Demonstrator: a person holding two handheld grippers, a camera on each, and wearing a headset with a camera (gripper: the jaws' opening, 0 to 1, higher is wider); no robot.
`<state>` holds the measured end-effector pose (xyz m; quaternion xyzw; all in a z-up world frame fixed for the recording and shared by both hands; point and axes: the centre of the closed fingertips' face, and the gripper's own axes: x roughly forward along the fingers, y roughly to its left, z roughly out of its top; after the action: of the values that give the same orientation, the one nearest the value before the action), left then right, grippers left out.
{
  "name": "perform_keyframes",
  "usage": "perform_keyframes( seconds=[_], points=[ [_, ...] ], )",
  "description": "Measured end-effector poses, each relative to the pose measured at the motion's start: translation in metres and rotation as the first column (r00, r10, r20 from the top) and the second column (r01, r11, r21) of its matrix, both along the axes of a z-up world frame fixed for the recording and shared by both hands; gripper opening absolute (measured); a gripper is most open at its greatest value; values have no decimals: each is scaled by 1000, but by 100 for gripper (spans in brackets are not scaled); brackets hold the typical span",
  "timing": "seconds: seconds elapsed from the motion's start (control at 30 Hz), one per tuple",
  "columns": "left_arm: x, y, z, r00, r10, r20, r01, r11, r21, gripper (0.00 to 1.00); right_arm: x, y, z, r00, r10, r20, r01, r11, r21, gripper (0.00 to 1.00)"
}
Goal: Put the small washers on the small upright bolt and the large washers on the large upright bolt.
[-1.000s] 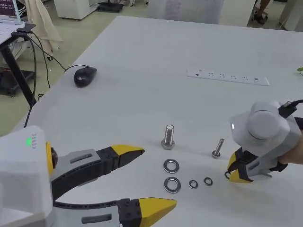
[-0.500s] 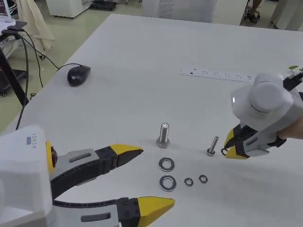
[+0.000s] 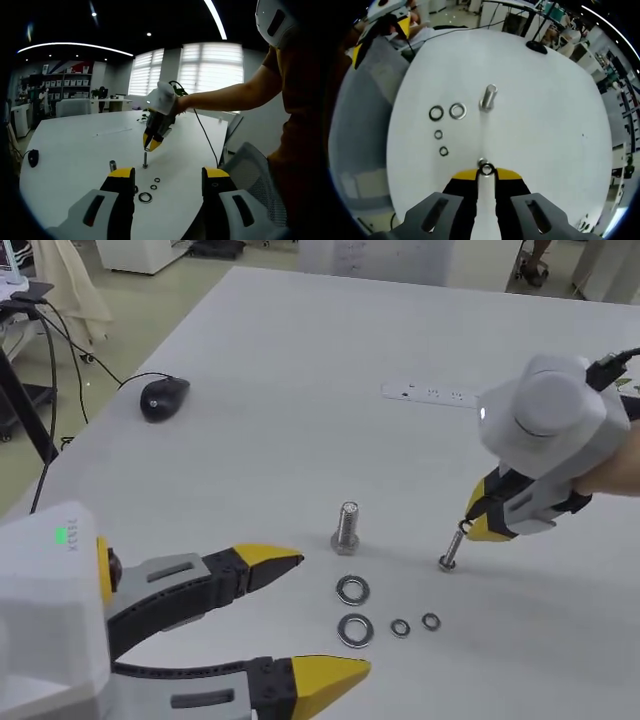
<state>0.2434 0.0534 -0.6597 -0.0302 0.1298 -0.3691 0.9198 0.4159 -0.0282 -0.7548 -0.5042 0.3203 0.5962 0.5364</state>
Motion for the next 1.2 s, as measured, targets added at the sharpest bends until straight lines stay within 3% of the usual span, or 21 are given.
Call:
perform_keyframes(
  seconds=[0.6, 1.0, 1.2],
  points=[
    [4, 3, -2, 1000, 7, -8, -7, 1000, -6, 53, 3, 1, -12, 1000, 14, -14, -15, 999, -32, 12],
    [2, 6, -13, 999, 22, -36, -22, 1000, -6, 53, 3, 0, -32, 999, 11, -41, -13, 999, -39, 12],
    [3, 7, -12, 999, 28, -33, -28, 1000, -13, 53, 3, -1, -43, 999, 10, -52, -12, 999, -38, 13]
  ],
)
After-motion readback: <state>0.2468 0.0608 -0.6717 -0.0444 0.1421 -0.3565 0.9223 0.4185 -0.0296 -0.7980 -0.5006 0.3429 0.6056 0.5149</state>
